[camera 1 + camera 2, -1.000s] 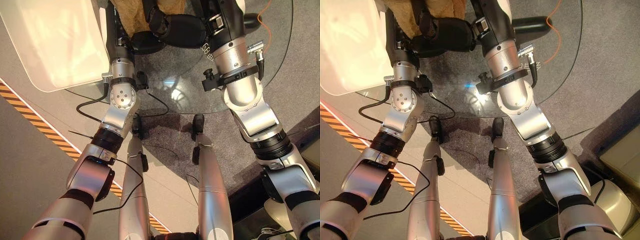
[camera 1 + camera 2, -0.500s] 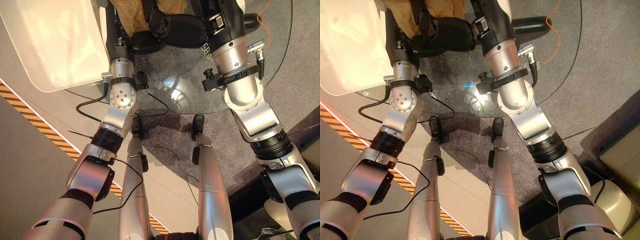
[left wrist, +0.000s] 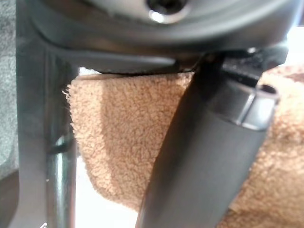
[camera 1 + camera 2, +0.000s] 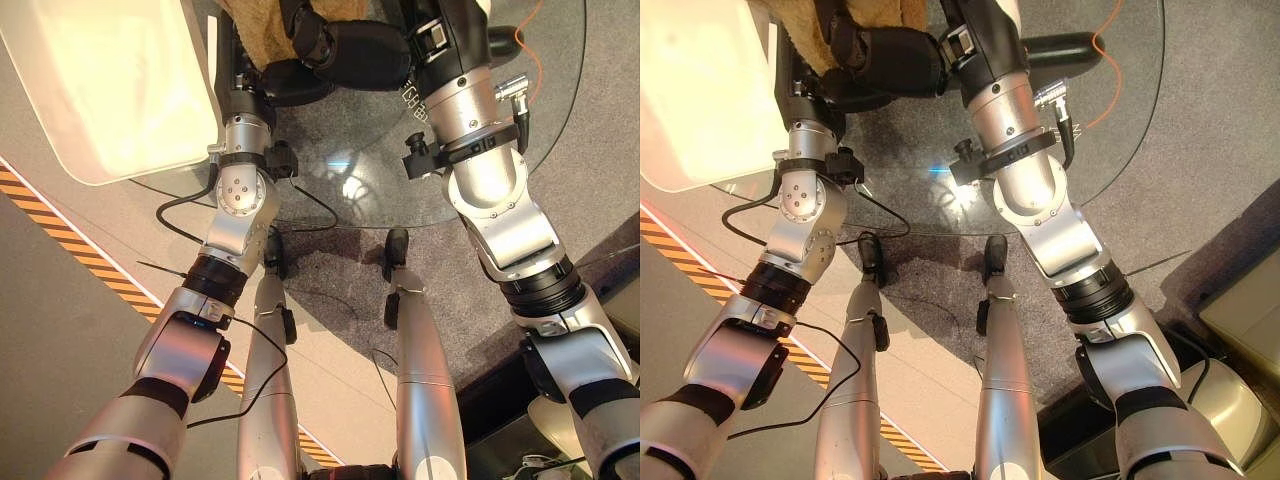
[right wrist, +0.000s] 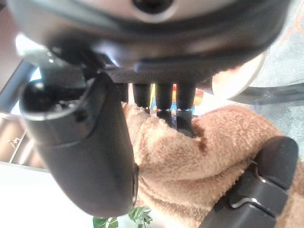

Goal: Wipe the table with a cloth and put it in the basket.

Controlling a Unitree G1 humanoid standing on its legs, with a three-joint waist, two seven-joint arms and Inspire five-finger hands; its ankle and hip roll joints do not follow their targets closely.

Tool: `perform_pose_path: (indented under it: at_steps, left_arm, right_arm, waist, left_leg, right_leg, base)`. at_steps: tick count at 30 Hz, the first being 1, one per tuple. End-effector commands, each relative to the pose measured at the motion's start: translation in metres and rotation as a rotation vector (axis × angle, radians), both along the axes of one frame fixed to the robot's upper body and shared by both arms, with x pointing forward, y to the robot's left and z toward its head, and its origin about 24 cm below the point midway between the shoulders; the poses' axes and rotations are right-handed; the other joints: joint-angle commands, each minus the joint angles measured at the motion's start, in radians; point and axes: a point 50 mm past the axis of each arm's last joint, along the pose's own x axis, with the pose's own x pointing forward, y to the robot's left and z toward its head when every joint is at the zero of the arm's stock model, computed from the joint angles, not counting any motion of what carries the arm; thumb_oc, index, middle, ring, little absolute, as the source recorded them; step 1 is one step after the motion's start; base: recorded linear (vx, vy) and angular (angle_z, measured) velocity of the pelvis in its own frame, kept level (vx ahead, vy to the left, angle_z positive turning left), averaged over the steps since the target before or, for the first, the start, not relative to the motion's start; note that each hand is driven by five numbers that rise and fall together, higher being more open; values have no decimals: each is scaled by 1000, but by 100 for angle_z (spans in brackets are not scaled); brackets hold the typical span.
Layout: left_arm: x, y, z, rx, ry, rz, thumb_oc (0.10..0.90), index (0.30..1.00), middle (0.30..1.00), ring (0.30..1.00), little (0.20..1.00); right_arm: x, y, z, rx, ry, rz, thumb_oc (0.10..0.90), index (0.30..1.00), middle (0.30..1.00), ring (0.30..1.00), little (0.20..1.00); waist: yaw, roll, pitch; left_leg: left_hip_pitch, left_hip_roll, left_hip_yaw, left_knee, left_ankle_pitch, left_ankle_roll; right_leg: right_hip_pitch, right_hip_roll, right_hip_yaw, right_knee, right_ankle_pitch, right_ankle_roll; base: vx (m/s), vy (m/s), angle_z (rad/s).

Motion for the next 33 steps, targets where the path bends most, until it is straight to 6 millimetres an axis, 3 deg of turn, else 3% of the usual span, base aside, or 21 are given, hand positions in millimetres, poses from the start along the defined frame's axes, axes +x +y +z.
perform_pose_path:
  at_steps: [1,4,5,7,8,9,11,16,24,33]
  left_arm:
    - [-26,-20,72,-10,-321,-79,100,300,300,300,200]
    - [-26,-18,73,-34,-318,-107,100,300,300,300,200]
    - [-26,-17,72,-46,-316,-129,100,300,300,300,200]
    - [-25,-17,71,-69,-309,-167,100,300,300,300,200]
    - [-25,-17,70,-99,-302,-213,100,300,300,300,200]
    - [-24,-16,69,-121,-296,-250,100,300,300,300,200]
    - [-23,-18,67,-201,-276,-381,100,300,300,300,200]
    - [-23,-31,63,-286,-244,-563,100,300,300,300,200]
    - [-19,-40,59,-301,-225,-627,100,300,300,300,200]
    - [-17,-39,60,-300,-230,-654,100,300,300,300,200]
  right_arm:
    - [-75,19,66,147,-406,339,100,300,300,300,200]
    - [-73,19,66,144,-378,354,111,309,309,309,211]
    - [-71,20,65,134,-341,391,509,651,651,651,609]
    - [-71,20,63,137,-332,397,800,900,900,900,900]
    - [-71,20,62,132,-335,396,635,759,759,759,735]
    - [-71,20,62,132,-337,394,556,691,691,691,656]
    - [-71,23,60,123,-351,385,100,300,300,300,200]
    - [-74,32,62,112,-366,390,100,300,300,300,200]
    - [-57,45,56,115,-358,357,100,300,300,300,200]
    - [-49,48,55,128,-360,348,100,300,300,300,200]
  waist:
    - [20,-53,-24]
    - [19,-53,-24]
    - [20,-52,-24]
    - [20,-52,-24]
    - [19,-52,-24]
    - [18,-52,-24]
    - [18,-52,-24]
    - [14,-52,-24]
    - [30,-29,-24]
    - [40,-24,-24]
  left_leg:
    - [53,-89,49,36,-113,56]
    - [52,-89,50,38,-113,55]
    - [52,-89,49,38,-113,55]
    - [51,-90,49,39,-113,55]
    - [50,-90,49,40,-114,54]
    - [50,-89,50,41,-114,54]
    - [54,-90,50,40,-117,53]
    - [54,-91,51,41,-121,57]
    - [60,-103,47,41,-115,59]
    - [57,-108,41,46,-118,58]
  right_leg:
    - [83,150,-19,-149,49,-45]
    - [82,150,-19,-149,49,-46]
    - [82,149,-20,-149,48,-46]
    - [81,148,-20,-147,48,-46]
    - [80,149,-20,-147,48,-46]
    - [80,148,-20,-146,48,-46]
    - [82,148,-21,-145,46,-44]
    - [81,147,-19,-147,45,-46]
    - [87,129,-28,-157,49,-47]
    - [88,124,-36,-158,47,-47]
  base:
    - [0,0,0]
    - [0,0,0]
    - [0,0,0]
    - [0,0,0]
    - [0,0,0]
    - [0,0,0]
    - [0,0,0]
    - [0,0,0]
    - [0,0,0]
    - [0,0,0]
